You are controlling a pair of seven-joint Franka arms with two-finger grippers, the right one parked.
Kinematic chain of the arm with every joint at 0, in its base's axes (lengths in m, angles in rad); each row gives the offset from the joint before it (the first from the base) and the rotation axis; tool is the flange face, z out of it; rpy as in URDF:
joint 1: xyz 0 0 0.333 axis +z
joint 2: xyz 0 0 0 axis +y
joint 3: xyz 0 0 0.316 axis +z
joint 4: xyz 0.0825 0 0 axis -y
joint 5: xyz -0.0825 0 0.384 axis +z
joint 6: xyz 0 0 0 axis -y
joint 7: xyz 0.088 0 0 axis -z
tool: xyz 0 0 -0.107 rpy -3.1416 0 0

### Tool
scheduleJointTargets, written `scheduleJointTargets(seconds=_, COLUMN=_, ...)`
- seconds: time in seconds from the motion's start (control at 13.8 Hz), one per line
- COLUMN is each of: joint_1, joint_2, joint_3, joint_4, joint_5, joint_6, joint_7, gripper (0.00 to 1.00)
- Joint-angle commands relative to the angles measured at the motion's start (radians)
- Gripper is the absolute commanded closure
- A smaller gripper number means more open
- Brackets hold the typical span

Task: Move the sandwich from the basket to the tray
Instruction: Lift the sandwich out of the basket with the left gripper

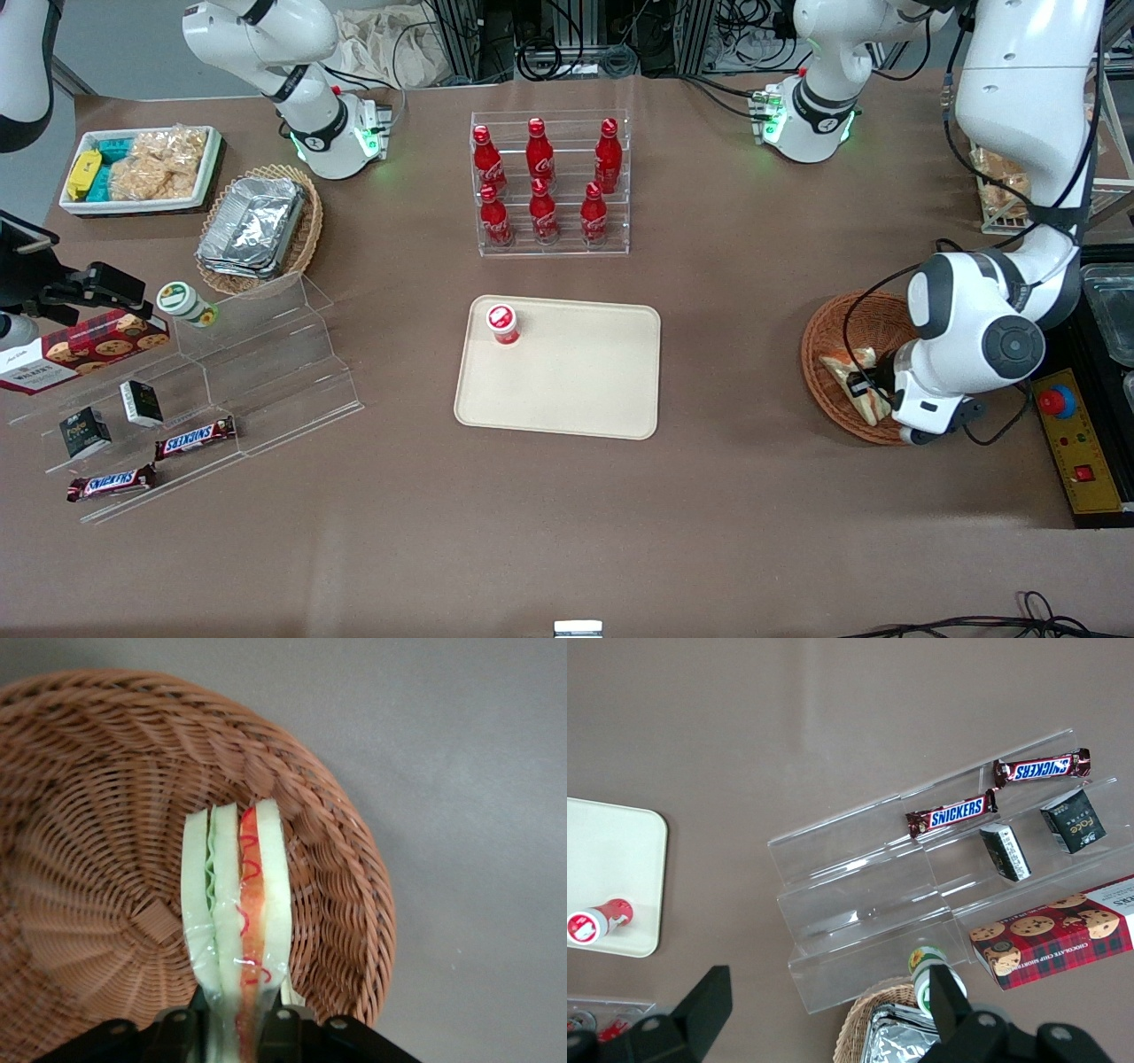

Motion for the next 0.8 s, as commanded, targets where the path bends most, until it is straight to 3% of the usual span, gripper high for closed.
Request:
scheduleJointTargets(seconds=0.0, joint_1=-0.006, joint_2=-0.131, joint_3=-0.005, joint_4=0.029, joint_5=0.038, joint_6=-0.127, joint_7=-0.012, gripper=0.94)
scheduleJointTargets(seconds=0.44, joint_1=-0.055, joint_2=-0.182, joint_3=-0.069, joint_4=0.395, joint_5=0.133, joint_6=-0.57, joint_7=-0.003, gripper=0.98)
scheduleJointTargets(seconds=0.73, joint_1=-0.133, joint_2=-0.2, joint_3=-0.143, joint_4=0.532, joint_5=0.184, joint_6=-0.755, joint_7=-0.023, gripper=0.98)
